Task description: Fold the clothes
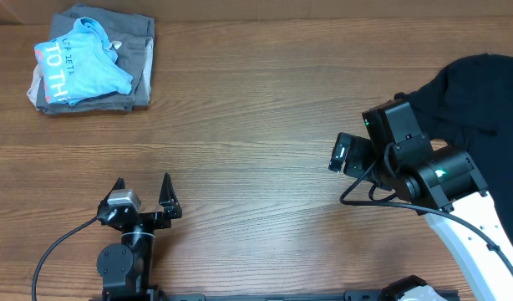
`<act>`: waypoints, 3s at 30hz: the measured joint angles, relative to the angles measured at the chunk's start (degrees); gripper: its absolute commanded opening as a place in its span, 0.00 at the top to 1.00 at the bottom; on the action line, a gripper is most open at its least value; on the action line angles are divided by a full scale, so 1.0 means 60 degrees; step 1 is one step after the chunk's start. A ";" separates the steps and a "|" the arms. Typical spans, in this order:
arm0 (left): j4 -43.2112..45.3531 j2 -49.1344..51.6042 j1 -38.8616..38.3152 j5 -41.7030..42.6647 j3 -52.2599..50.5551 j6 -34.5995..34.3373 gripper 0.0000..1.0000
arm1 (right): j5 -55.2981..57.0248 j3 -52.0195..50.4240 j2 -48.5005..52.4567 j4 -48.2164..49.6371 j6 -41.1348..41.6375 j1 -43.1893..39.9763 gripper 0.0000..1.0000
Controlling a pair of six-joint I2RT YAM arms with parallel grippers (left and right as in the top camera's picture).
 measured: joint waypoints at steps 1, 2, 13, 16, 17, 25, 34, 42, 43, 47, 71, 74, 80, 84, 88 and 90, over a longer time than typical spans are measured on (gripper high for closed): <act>-0.0004 0.0000 0.0000 0.0000 0.0000 0.0000 0.00 | 0.0000 0.0000 0.0000 0.0000 0.0000 0.0000 0.00; 0.0000 0.0000 0.0000 0.0000 0.0000 0.0000 0.00 | -0.0004 0.0000 0.0000 0.0007 0.0000 0.0000 0.00; -0.0004 0.0000 0.0000 0.0000 0.0000 0.0000 0.00 | 0.0000 0.0000 -0.2288 0.0004 -0.0004 -0.0098 0.00; -0.0004 0.0000 0.0000 0.0000 0.0000 0.0000 0.00 | 0.0000 0.0000 -0.3475 -0.0004 -0.0004 -0.0714 0.00; 0.0000 0.0000 0.0000 0.0000 0.0000 0.0000 0.00 | 0.0004 0.0000 -0.3792 -0.0007 0.0000 -0.0973 0.00; 0.0000 0.0000 0.0000 -0.0004 0.0000 0.0000 0.00 | 0.0135 -0.0747 -0.6779 0.0280 -0.0280 -0.3286 0.00; -0.0004 0.0000 0.0000 -0.0036 0.0000 0.0000 0.00 | -0.0714 -0.5788 -1.0156 0.4033 -0.0754 -0.3818 0.00; -0.0007 -0.0011 0.0000 -0.0036 0.0000 0.0000 0.00 | -0.2667 -1.0535 -1.1205 0.9734 -0.0801 -0.3803 0.00; -0.0007 -0.0011 0.0000 -0.0036 0.0000 0.0000 0.00 | -0.2739 -1.0775 -1.1285 0.9919 -0.0820 -0.3796 0.00; -0.0007 -0.0015 0.0000 -0.0036 0.0000 0.0000 0.00 | -0.2743 -1.1540 -1.1508 1.0495 -0.0994 -0.3650 0.00; -0.0007 -0.0015 0.0000 -0.0040 0.0000 0.0000 0.00 | -0.1384 -1.2072 -1.1533 1.2203 -0.2922 -0.3246 0.00; -0.0007 -0.0015 0.0000 -0.0036 0.0000 0.0000 0.00 | -0.1348 -1.2072 -1.1548 1.2754 -0.2943 -0.3246 0.00; -0.0007 -0.0015 0.0000 -0.0036 0.0000 0.0000 0.00 | -0.1290 -1.2072 -1.1551 1.1959 -0.2969 -0.3246 0.00; -0.0007 -0.0015 0.0000 -0.0036 0.0000 0.0000 0.00 | -0.1235 -1.2072 -1.1551 1.1005 -0.2969 -0.3246 0.00; -0.0007 -0.0015 0.0000 -0.0036 0.0000 0.0000 0.00 | -0.1235 -1.2072 -1.1551 1.1005 -0.2973 -0.3246 0.00; -0.0007 -0.0015 0.0000 -0.0036 0.0000 0.0000 0.00 | -0.1228 -1.2072 -1.1551 1.1001 -0.2969 -0.3246 0.00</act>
